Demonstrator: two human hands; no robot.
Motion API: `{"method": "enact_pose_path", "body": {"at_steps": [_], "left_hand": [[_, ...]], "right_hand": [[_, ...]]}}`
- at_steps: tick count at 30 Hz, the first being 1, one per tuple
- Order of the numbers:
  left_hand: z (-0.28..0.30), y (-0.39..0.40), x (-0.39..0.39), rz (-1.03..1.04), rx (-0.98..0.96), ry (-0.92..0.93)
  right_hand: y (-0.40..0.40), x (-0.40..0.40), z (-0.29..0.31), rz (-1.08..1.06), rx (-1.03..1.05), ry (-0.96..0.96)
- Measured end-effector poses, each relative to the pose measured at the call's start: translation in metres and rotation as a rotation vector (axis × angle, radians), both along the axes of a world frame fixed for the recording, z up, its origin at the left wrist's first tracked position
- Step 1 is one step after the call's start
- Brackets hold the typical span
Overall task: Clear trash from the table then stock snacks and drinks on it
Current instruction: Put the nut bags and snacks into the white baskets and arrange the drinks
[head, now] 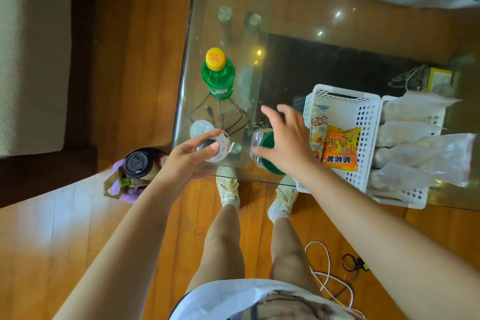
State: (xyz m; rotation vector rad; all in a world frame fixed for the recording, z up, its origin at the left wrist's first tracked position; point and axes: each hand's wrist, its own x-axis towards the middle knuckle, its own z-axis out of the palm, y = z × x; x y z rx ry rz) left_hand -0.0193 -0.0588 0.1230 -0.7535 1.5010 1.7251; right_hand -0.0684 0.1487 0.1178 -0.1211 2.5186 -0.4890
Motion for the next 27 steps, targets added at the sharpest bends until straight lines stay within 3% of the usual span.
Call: {"method": "enact_pose_path", "body": {"at_steps": [5,8,12,16,21,27], "left_hand": [[0.005,0.003,-0.001,0.050,0.006,-0.017],[0.006,0.004,-0.001,0.091,0.015,0.001],[0.005,0.007,0.000,0.131,-0.023,0.023],[0.004,0.007,-0.002,0.202,-0.029,0.017],[0.007,0.016,-0.020,0.232,-0.085,0.017],[0.008,0.050,-0.061,0.196,-0.039,0.060]], "right_hand": [[-0.043,-0.069,0.031,-0.136,-0.327,0.128],[-0.067,-0.095,0.043,-0.102,-0.446,0.081],[-0.082,-0.098,0.041,-0.046,-0.433,-0.012],[-0.078,-0.092,0.036,-0.083,-0.389,0.060],[-0.031,-0.081,0.035,-0.293,-0.441,0.124],[0.037,-0.063,0.044,-0.374,-0.383,0.156]]}}
